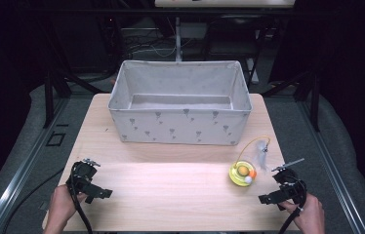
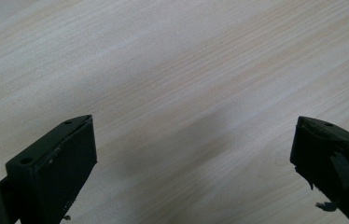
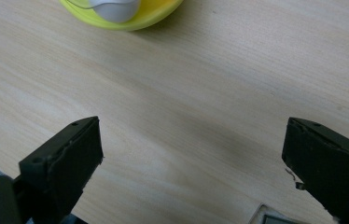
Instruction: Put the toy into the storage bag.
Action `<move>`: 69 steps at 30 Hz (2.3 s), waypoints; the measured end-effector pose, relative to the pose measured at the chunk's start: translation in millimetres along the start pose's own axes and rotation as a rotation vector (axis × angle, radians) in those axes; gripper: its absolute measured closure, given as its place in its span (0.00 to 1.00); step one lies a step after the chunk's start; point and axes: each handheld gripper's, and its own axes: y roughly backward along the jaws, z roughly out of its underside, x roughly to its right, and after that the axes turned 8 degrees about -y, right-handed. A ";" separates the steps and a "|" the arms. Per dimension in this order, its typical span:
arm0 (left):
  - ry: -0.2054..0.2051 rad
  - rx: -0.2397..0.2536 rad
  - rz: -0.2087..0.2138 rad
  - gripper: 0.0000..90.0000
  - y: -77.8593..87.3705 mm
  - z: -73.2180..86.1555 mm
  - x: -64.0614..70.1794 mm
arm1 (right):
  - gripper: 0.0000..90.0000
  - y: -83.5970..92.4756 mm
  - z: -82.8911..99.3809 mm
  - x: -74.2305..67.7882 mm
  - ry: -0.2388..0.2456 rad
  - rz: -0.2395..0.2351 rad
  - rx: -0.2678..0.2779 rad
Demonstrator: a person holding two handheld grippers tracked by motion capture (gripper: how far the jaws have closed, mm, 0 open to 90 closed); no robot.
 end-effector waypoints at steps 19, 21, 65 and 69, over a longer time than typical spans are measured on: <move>-0.008 -0.020 0.002 0.01 -1.5 -0.2 0.8 | 0.04 16.8 -1.8 -4.1 0.018 0.013 0.020; -0.010 -0.033 -0.006 0.01 -2.0 0.2 1.1 | 0.04 21.6 -3.8 -6.4 0.044 0.026 -0.003; -0.027 -0.064 -0.015 0.01 -5.0 0.6 3.5 | 0.00 86.8 -80.8 -37.2 0.283 -0.077 0.013; -0.028 -0.067 -0.012 0.01 -5.3 0.5 3.7 | 0.00 91.8 -89.7 -40.3 0.305 -0.071 0.012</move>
